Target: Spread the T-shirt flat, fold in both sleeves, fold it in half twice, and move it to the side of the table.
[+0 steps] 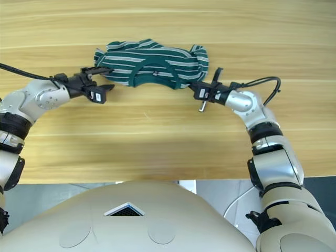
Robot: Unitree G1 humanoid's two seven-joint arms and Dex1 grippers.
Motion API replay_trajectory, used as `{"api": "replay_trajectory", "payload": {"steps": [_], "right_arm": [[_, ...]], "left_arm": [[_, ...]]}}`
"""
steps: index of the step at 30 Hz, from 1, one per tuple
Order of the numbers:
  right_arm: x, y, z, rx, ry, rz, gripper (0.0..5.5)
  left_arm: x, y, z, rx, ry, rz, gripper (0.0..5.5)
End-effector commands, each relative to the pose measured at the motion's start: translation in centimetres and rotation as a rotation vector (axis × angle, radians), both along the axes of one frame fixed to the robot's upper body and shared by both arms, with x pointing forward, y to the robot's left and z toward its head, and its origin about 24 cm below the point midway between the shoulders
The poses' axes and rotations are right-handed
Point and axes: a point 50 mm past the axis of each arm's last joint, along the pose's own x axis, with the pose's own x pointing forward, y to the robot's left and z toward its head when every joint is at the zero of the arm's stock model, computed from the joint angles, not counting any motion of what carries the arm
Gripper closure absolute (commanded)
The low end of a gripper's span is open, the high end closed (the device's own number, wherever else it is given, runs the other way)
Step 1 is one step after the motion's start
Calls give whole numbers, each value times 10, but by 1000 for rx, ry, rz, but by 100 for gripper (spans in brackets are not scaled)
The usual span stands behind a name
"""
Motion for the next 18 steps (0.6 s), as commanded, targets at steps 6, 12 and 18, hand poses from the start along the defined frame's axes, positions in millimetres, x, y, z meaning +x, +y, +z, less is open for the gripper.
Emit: {"api": "replay_trajectory", "payload": {"steps": [6,12,18], "right_arm": [[-14,3,-21,-56,106,32,550],[-13,4,-20,-49,100,29,550],[-14,3,-20,-49,101,27,550]], "left_arm": [[-11,-19,-22,36,40,-97,280],[-9,-16,-24,70,28,-107,386],[-7,-13,-26,80,30,-96,487]]}}
